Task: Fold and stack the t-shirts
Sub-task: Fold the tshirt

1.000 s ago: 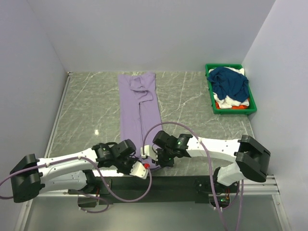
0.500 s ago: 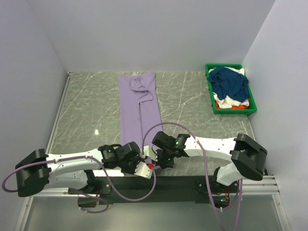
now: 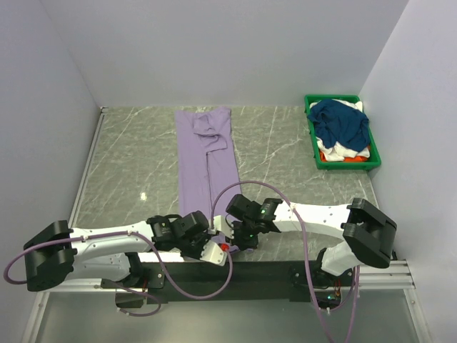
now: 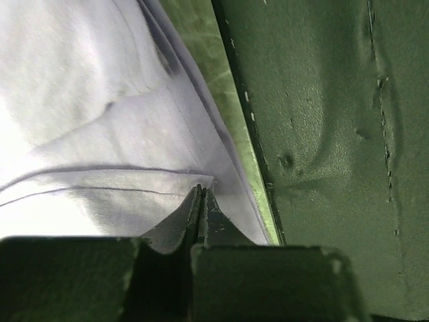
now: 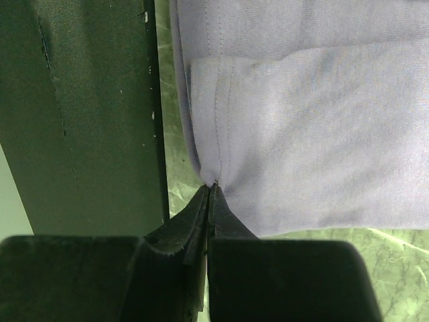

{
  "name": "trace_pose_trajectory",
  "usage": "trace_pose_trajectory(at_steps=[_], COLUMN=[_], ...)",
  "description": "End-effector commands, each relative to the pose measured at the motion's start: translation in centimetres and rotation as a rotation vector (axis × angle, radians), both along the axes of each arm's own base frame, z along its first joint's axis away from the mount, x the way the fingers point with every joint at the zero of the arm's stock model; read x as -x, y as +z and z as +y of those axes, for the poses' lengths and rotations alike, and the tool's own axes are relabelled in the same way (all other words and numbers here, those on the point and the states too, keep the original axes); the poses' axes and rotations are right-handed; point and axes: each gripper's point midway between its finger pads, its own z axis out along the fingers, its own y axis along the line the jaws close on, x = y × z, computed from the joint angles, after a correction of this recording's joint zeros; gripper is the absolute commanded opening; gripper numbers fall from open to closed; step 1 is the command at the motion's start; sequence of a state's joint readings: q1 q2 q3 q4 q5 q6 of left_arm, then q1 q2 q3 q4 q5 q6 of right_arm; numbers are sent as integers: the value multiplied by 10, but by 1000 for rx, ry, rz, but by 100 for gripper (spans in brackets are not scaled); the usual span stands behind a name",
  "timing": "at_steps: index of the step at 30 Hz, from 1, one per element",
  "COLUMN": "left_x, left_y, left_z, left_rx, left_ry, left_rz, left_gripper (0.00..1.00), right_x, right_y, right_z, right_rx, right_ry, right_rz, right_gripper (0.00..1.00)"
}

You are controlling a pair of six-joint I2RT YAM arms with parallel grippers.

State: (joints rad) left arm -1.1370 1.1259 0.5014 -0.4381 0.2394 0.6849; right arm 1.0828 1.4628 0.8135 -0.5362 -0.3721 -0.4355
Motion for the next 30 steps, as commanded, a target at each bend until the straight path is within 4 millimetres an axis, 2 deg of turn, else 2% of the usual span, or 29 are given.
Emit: trace_pose_trajectory(at_steps=[1,11,21,30], left_x=[-1,0,-5,-10], left_y=[25,37,72,77], left_z=[-20,-30,-52,-68], left_rx=[83,138,255,296], left_ry=[-2,-4,27,52], left_rz=[3,7,6,8], left_gripper=[1,1,1,1], right_x=[-3,-4,-4,-3], right_y=[7,7,6,6], right_z=[8,8,8,9], right_rx=[-23,-23,-18,-18], right_ry=[4,3,2,6], right_rz=[3,-1,1,5], right_gripper=[0,0,0,0])
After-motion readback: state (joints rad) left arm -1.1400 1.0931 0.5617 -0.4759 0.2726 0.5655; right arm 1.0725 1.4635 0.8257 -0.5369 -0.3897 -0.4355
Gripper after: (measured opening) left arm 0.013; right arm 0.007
